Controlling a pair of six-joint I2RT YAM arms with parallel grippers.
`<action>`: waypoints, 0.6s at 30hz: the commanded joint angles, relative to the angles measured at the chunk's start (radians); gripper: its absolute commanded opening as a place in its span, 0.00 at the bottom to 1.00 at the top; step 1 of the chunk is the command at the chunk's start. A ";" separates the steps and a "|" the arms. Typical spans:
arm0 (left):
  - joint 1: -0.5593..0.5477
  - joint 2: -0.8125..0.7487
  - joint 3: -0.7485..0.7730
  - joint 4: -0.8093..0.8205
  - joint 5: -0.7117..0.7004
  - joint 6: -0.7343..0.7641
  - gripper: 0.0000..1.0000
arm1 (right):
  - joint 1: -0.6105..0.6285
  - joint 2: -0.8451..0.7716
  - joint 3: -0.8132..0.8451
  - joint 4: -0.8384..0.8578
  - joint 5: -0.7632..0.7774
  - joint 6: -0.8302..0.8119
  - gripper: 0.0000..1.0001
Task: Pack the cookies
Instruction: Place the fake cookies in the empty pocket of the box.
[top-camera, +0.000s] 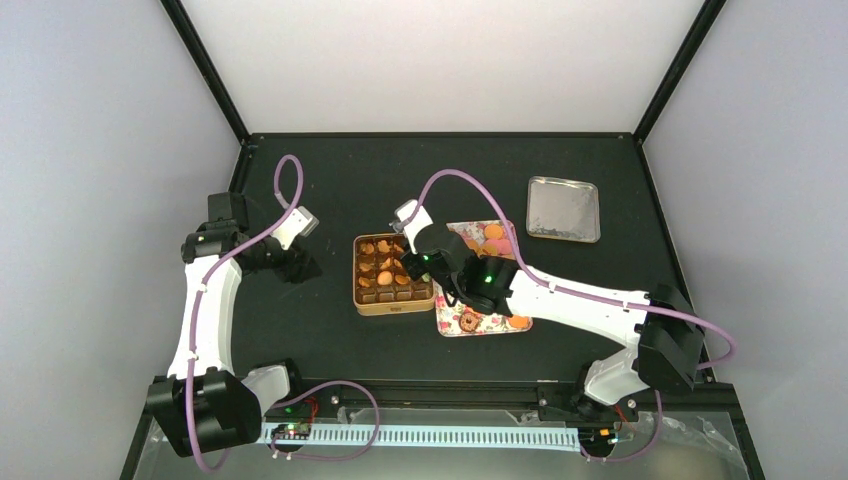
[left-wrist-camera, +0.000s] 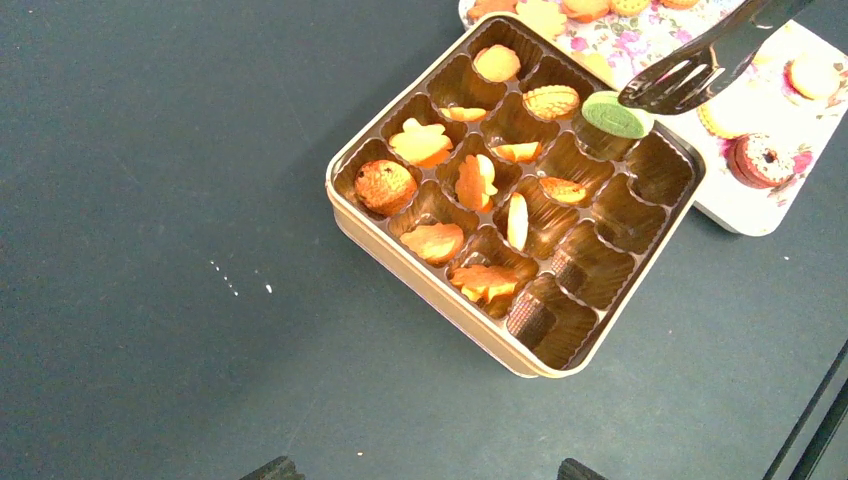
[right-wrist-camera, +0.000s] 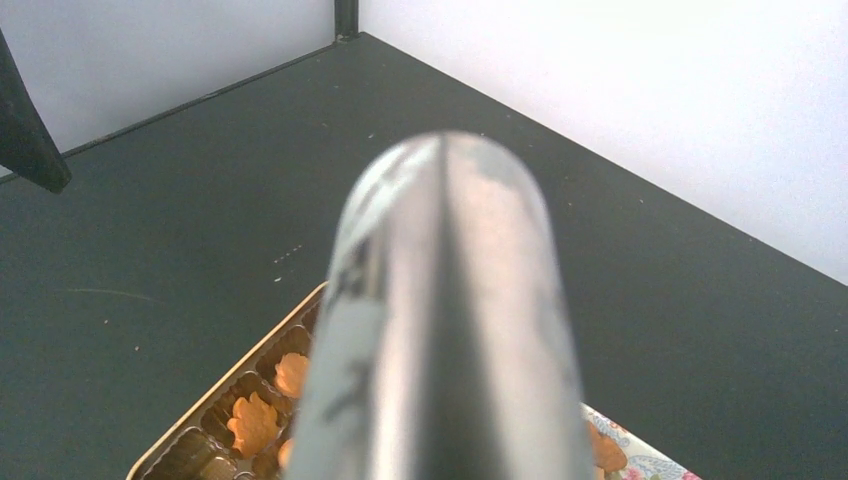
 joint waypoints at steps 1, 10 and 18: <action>0.010 -0.022 0.001 -0.016 0.030 0.027 0.68 | -0.005 -0.025 0.022 0.001 0.073 -0.042 0.09; 0.012 -0.025 0.001 -0.016 0.038 0.031 0.68 | -0.034 -0.027 0.033 -0.008 -0.014 -0.083 0.09; 0.013 -0.027 0.002 -0.021 0.044 0.036 0.68 | -0.058 -0.038 0.039 -0.025 -0.114 -0.106 0.16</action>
